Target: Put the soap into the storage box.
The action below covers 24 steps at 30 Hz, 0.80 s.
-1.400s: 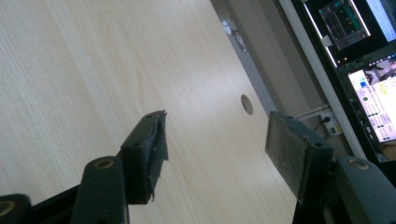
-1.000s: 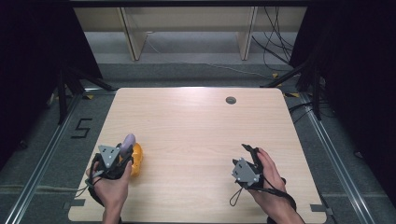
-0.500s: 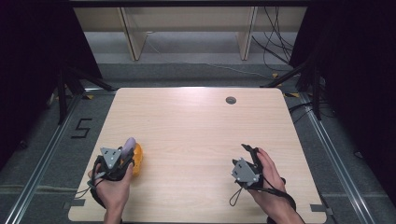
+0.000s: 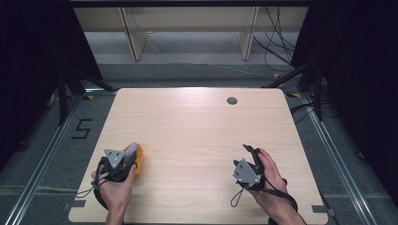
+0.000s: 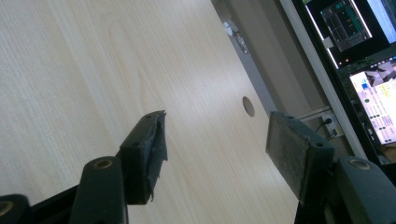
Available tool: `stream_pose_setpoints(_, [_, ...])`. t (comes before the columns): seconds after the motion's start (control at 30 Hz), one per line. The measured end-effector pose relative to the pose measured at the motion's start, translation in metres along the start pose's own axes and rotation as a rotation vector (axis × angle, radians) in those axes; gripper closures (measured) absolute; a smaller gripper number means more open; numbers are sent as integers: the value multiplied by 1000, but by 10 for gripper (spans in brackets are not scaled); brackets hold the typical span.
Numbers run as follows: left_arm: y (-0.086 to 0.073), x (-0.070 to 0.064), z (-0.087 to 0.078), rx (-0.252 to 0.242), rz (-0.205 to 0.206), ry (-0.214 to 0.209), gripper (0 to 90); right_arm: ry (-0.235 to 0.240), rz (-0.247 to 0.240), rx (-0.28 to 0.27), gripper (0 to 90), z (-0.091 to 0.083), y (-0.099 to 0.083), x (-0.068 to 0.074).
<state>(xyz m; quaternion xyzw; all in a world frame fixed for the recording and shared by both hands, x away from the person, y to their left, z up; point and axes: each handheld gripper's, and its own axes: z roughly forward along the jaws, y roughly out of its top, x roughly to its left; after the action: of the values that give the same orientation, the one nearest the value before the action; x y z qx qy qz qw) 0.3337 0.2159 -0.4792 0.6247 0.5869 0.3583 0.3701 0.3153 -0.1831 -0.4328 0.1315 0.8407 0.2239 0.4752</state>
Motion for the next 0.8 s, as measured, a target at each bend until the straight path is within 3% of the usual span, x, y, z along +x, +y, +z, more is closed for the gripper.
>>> stream_pose_setpoints(0.5, [-1, -1, -3, 45, 1, 9, 583, 2, 9, 1, 383, 0, 1, 1])
stream_pose_setpoints(0.8, [-1, -1, -2, 107, 1, 10, 582, 8, 8, -1, 380, 0, 1, 1])
